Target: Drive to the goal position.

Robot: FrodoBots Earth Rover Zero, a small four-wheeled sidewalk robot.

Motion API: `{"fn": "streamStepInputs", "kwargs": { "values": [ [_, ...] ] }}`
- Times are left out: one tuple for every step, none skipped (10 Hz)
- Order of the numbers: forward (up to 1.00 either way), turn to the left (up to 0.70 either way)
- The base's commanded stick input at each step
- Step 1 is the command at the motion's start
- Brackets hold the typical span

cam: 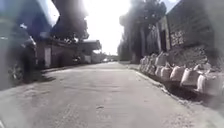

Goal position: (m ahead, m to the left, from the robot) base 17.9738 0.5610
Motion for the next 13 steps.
{"fn": "streamStepInputs", "kwargs": {
  "values": [
    [0.7, 0.0],
    [0.7, 0.0],
    [0.7, 0.0],
    [0.7, 0.0],
    [0.7, 0.0],
    [0.7, 0.0],
    [0.7, 0.0],
    [0.7, 0.0],
    [0.7, 0.0],
    [0.7, 0.0],
    [0.7, 0.0],
    [0.7, 0.0],
    [0.7, 0.0]
  ]
}}
